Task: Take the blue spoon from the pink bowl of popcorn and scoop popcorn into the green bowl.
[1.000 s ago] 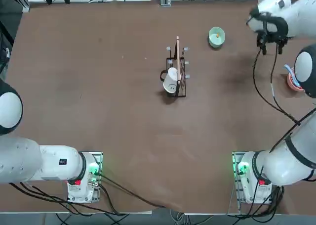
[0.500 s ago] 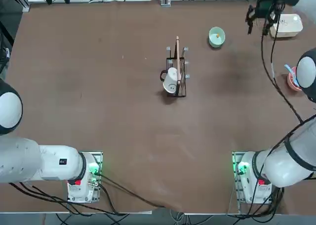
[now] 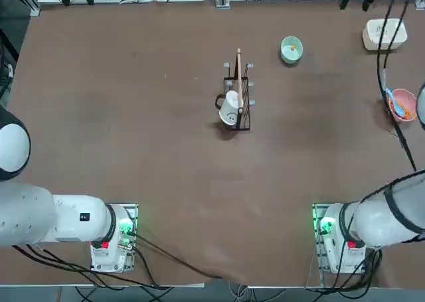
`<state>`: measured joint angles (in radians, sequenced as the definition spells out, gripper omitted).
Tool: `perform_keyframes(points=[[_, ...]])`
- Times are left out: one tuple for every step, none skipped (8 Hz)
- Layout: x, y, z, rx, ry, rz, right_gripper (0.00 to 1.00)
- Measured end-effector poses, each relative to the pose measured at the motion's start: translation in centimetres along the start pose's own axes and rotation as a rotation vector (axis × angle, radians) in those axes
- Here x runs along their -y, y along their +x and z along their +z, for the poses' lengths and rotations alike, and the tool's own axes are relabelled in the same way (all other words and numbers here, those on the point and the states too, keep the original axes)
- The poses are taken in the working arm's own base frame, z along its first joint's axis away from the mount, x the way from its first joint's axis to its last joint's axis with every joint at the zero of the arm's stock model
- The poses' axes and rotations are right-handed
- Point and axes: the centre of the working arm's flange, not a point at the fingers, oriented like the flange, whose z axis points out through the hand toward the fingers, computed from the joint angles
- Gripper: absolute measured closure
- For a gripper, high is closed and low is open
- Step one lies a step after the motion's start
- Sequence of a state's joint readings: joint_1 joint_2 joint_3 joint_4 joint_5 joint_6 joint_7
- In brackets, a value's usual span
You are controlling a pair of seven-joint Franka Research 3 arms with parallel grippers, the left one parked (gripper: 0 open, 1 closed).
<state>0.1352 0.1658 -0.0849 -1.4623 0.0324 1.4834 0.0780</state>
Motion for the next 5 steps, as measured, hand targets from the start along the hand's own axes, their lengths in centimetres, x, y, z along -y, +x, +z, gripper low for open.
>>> perform_keyframes(points=[[-0.5,-1.0,0.5,-0.026,-0.002,-0.033,0.00],[-1.5,-2.1,1.3,-0.051,0.002,-0.056,0.00],[-2.4,-3.6,1.4,-0.083,0.005,-0.069,0.00],[-3.0,-5.3,0.6,-0.113,0.003,-0.067,0.00],[-3.2,-6.5,-0.3,-0.132,0.001,-0.066,0.00]])
